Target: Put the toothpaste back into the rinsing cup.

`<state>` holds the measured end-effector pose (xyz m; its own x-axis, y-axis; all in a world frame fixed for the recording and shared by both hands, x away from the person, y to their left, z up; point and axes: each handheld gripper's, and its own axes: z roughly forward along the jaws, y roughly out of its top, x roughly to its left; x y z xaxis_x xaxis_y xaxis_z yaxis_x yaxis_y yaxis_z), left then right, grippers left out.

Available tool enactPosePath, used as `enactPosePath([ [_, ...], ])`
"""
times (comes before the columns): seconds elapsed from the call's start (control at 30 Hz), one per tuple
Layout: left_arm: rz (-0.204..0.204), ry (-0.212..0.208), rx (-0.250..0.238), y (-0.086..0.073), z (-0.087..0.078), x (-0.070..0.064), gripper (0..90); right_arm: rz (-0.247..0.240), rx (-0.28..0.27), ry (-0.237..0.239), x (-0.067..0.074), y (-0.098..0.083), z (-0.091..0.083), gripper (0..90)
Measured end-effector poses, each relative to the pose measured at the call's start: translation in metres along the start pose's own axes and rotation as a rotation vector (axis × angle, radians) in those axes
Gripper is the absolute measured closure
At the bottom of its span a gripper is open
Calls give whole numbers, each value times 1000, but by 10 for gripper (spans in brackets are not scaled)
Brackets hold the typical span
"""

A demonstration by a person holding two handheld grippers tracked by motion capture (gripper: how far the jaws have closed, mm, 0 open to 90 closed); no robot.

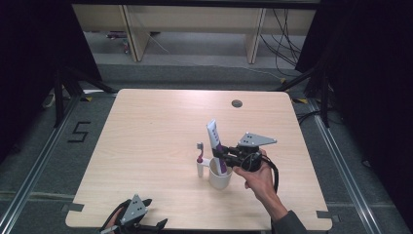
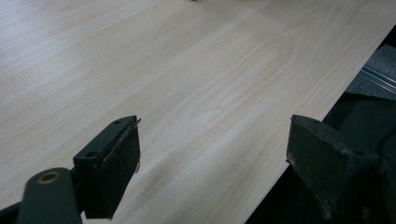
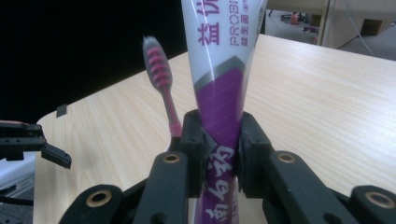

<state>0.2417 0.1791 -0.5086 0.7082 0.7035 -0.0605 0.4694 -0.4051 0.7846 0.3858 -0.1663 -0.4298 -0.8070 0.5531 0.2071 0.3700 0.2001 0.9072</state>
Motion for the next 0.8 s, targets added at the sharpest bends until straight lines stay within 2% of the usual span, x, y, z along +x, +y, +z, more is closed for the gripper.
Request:
enactPosePath([
  [0.1,-4,-5,0,0,0,-1,171,-17,14,-10,-1,-5,1,762],
  [0.17,-11,-6,-11,0,1,-1,171,-9,19,5,-1,-8,3,761],
  [0.2,-6,-5,-7,0,1,-1,171,11,25,2,1,-9,2,762],
  [0.23,6,1,3,0,0,0,171,-9,23,5,0,-10,3,761],
  [0.27,26,3,22,0,-1,1,171,5,32,2,1,-11,3,761],
  [0.33,-7,-5,-7,0,1,-1,171,-28,31,-11,0,-12,4,761],
  [0.37,0,-2,-4,0,1,-1,171,-17,42,1,2,-13,4,760],
  [0.4,16,-1,12,0,0,0,171,-18,54,-8,2,-13,3,760],
  [0.43,17,-9,1,-1,1,0,171,-12,51,-21,3,-15,4,760],
  [0.47,3,-7,-1,-1,0,-1,171,-33,53,-13,2,-15,4,760],
  [0.5,6,-8,-2,0,0,-1,172,-39,48,-14,2,-16,4,760],
  [0.53,8,-5,3,0,0,-1,171,-2,61,0,5,-17,4,760],
  [0.57,14,-5,0,0,1,0,171,-26,60,-9,3,-17,4,760],
  [0.6,19,-2,15,0,0,0,171,-25,71,-9,3,-17,4,759],
  [0.63,7,-10,3,-1,1,-1,171,-45,74,-26,2,-17,3,759],
  [0.67,-6,-8,-11,-1,1,-2,171,-12,89,-22,5,-18,3,760],
  [0.7,8,-6,6,0,0,-1,171,-45,66,-31,3,-19,5,759],
  [0.73,14,-4,13,0,0,-1,171,-24,89,-16,4,-19,4,760],
  [0.77,15,-9,9,-1,0,-1,171,-40,90,-16,4,-20,5,760],
  [0.8,26,-3,18,-1,0,0,171,-14,100,-18,6,-20,4,759],
])
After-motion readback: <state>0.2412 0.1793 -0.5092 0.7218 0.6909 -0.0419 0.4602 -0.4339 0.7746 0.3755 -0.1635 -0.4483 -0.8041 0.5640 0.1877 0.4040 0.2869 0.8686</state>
